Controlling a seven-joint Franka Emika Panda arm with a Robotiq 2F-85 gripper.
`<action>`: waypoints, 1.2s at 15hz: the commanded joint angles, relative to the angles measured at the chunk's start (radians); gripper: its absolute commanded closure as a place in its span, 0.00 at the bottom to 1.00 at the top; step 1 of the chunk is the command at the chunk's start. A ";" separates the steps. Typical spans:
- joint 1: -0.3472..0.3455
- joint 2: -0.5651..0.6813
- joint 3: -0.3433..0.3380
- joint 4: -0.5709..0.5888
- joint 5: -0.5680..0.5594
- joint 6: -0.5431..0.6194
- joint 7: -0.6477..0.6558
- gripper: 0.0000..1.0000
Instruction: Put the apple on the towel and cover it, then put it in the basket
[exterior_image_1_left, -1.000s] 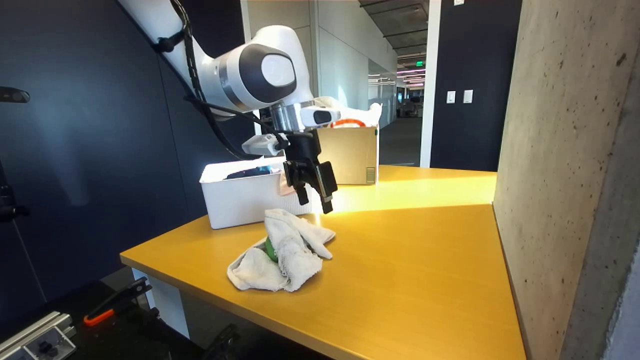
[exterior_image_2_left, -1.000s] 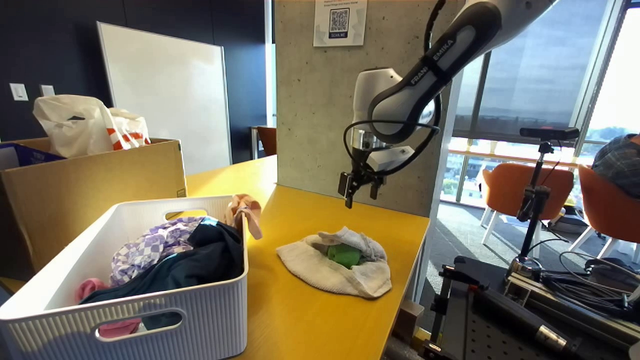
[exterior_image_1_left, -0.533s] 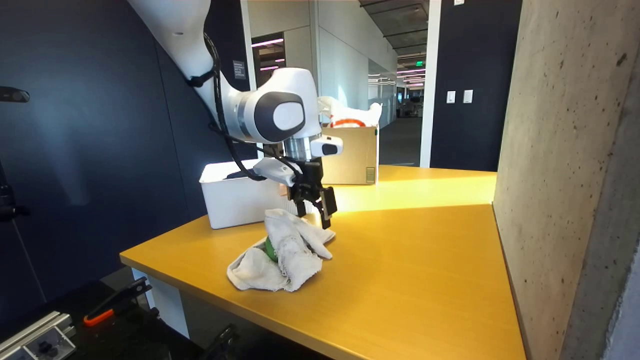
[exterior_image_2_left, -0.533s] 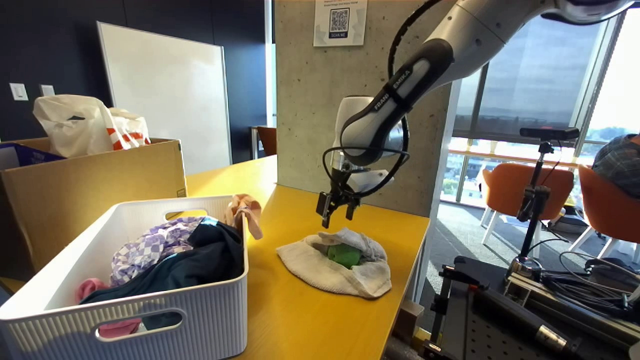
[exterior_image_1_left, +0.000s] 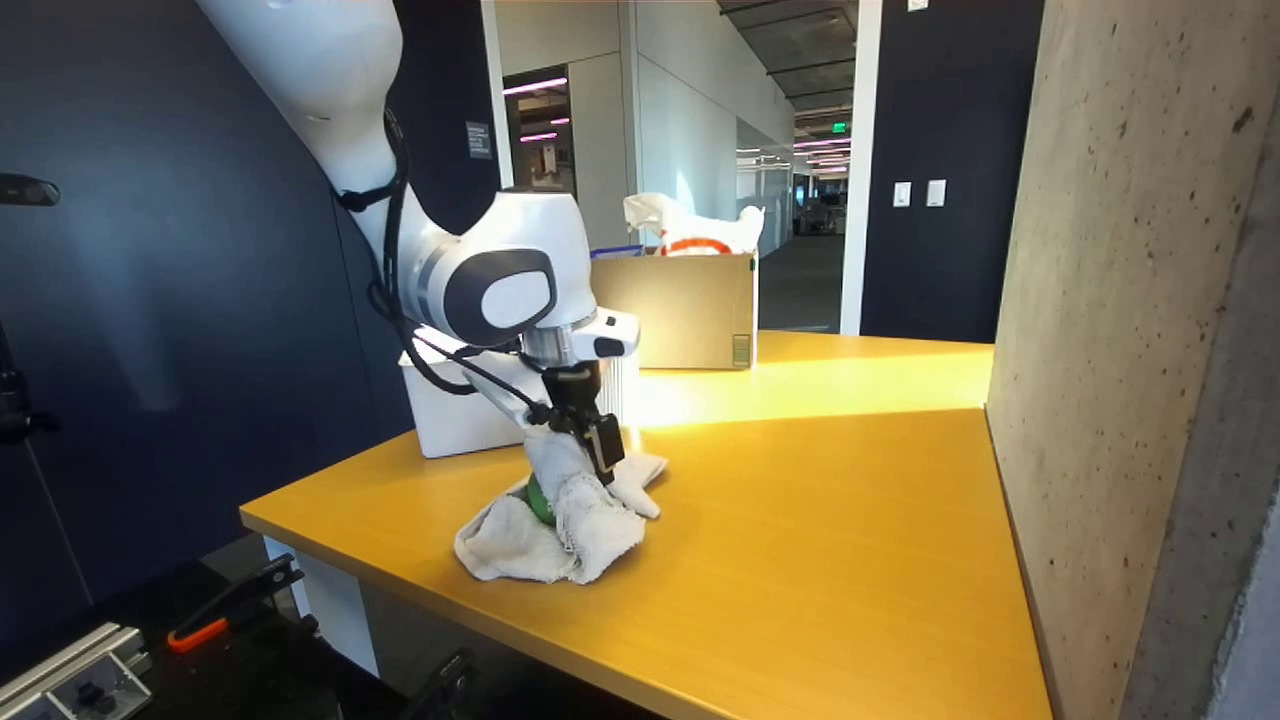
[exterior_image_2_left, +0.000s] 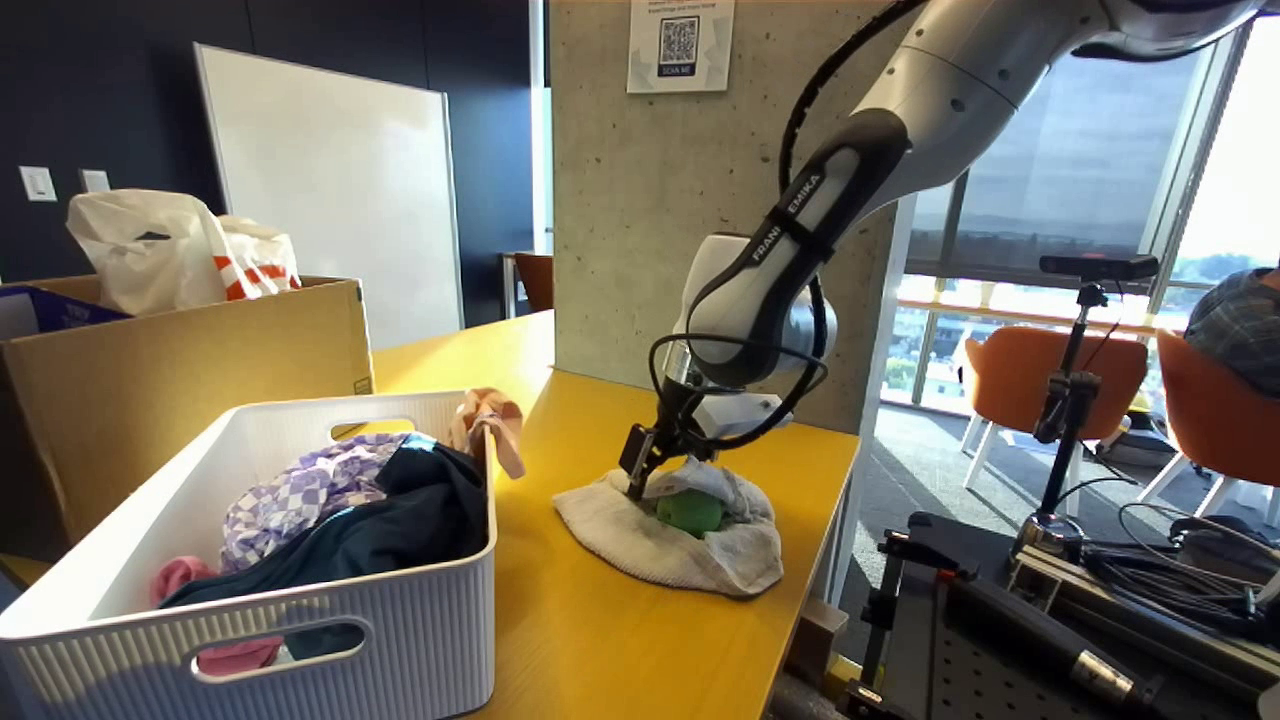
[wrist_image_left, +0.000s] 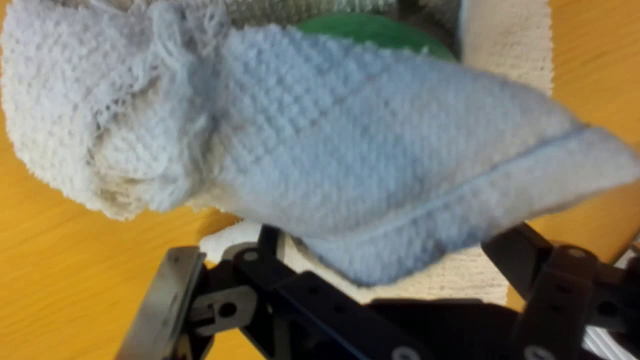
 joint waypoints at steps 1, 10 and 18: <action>-0.018 -0.103 0.013 -0.150 0.061 0.080 0.004 0.00; 0.050 -0.172 -0.069 -0.180 0.030 -0.014 0.088 0.00; 0.066 -0.121 -0.060 -0.124 0.017 -0.113 0.068 0.00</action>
